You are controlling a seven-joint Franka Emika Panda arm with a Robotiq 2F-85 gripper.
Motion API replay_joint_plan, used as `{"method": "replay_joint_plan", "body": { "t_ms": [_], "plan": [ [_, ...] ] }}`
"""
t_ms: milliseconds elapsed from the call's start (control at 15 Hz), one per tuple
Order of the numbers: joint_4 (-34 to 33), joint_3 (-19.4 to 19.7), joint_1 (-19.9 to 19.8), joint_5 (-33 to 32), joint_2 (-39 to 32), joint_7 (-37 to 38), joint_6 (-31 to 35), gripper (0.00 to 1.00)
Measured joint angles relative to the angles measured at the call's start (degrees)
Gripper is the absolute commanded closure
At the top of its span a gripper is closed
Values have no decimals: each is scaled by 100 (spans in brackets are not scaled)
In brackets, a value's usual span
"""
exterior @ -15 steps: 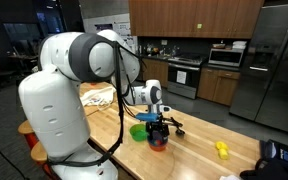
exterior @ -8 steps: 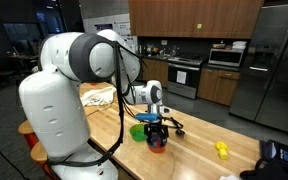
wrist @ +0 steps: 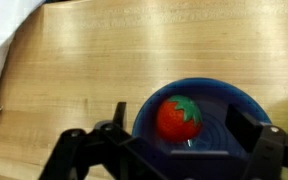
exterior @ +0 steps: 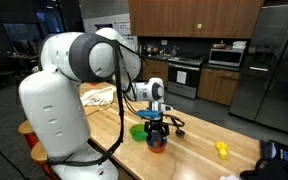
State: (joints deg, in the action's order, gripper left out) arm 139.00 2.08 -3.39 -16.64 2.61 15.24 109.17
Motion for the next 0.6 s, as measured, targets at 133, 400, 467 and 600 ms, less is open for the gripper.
{"method": "replay_joint_plan", "body": {
  "t_ms": [133,400,467,600],
  "plan": [
    [-12,12,-1,59,8,0,184,0],
    [-12,25,-2,118,20,0,447,0],
    [-12,29,-2,119,30,0,489,0],
    [-11,37,-6,123,60,0,548,0]
  ]
}}
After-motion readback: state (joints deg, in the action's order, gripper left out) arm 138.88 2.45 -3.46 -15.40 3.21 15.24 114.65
